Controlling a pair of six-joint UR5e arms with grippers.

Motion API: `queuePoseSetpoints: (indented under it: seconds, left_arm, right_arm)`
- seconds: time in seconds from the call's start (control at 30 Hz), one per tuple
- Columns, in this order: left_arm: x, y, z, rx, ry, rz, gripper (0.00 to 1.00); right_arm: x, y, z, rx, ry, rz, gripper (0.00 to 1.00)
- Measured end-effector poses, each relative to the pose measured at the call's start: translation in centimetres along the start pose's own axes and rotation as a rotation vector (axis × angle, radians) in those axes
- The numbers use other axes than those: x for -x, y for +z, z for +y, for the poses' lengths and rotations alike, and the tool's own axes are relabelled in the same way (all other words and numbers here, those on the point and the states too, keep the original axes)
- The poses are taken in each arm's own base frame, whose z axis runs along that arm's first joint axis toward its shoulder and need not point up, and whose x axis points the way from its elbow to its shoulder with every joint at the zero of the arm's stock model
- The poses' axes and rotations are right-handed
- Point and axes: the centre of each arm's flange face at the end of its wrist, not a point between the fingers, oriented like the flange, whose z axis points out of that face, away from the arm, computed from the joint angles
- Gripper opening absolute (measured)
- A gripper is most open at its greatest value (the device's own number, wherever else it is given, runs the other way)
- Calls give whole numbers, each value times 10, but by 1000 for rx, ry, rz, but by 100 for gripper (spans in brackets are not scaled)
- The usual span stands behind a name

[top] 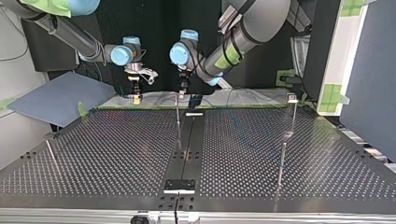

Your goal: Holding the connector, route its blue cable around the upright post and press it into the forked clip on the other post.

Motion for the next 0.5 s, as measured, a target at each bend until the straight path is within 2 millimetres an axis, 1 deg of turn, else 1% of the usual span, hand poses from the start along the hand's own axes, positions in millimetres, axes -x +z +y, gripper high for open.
queuePoseSetpoints:
  seconds: [0.2, 0.5]
  left_arm:
    - [-2, -6, -6, -10, 0, 2, 100]
    - [-3, -10, -10, -16, -5, 3, 100]
  right_arm:
    - [0, 0, 0, -2, 0, -2, 0]
    - [0, 0, -1, -4, 0, -4, 0]
